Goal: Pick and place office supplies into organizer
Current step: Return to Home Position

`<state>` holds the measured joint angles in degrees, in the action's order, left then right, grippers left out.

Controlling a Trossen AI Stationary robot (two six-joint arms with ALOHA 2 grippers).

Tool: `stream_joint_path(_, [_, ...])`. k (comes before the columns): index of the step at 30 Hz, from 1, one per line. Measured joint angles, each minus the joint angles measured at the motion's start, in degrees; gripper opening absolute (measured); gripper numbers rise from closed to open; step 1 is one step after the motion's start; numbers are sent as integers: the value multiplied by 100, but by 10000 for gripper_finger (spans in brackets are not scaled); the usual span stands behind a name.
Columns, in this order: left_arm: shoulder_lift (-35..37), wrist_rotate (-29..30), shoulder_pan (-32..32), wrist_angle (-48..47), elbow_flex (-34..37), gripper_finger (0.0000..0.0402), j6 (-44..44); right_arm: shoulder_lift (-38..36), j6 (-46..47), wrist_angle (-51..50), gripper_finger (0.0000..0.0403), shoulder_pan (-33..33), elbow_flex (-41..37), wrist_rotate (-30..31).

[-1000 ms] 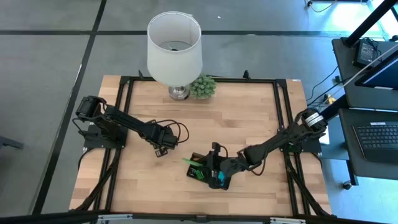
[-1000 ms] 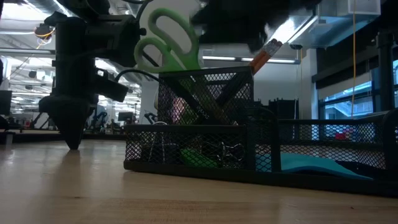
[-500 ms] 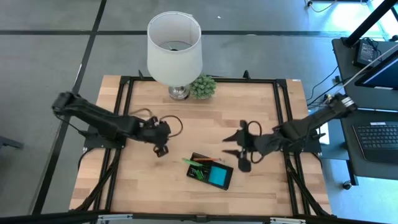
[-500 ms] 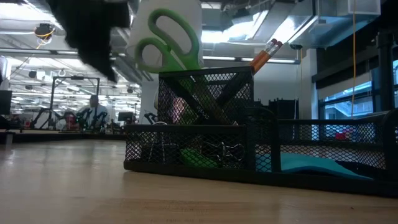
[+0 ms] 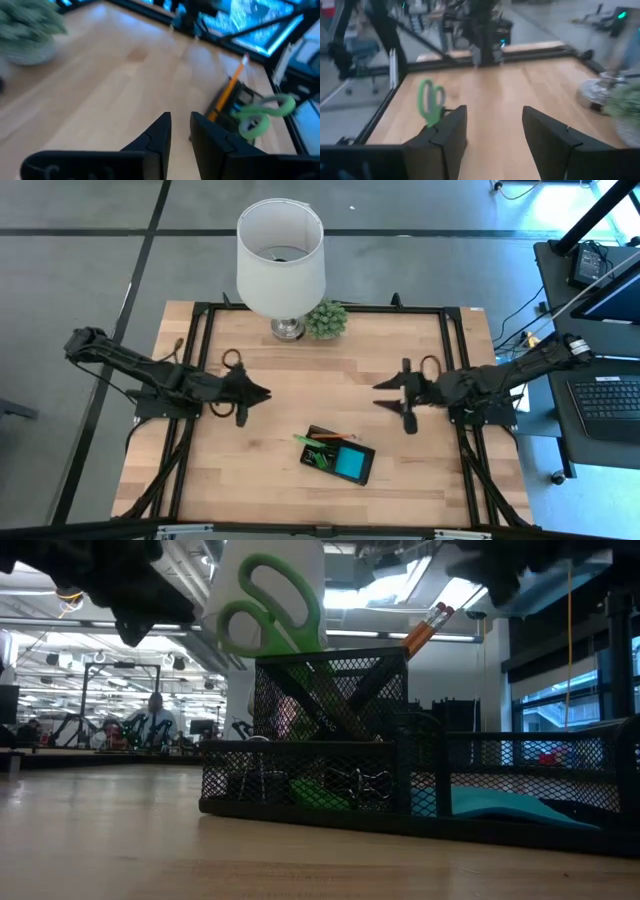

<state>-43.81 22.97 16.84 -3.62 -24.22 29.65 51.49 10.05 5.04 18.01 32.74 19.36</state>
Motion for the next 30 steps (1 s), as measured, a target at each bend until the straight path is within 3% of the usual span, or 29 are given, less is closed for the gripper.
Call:
stream_joint_path(8, [1264, 889, -54, 56, 448, 67, -531, -2202, -28, 145, 193, -701, -1530, -125])
stream_joint_path(12, [1822, 1239, -472, 49, 530, 62, -999, -3232, -279, -24, 193, -1300, -1911, -112])
stream_joint_path(20, [2748, 656, -1658, -6, 835, 47, -1292, -5068, -331, -1604, 193, -2129, -1951, -301])
stream_joint_path(26, [3171, 323, -2144, 49, 1323, 36, -1229, -5030, -250, -1988, 193, -2192, -1891, -313])
stream_joint_path(30, [3450, 407, -2186, 218, 1662, 32, -1226, -5141, -152, -2215, 193, -2192, -1902, -303])
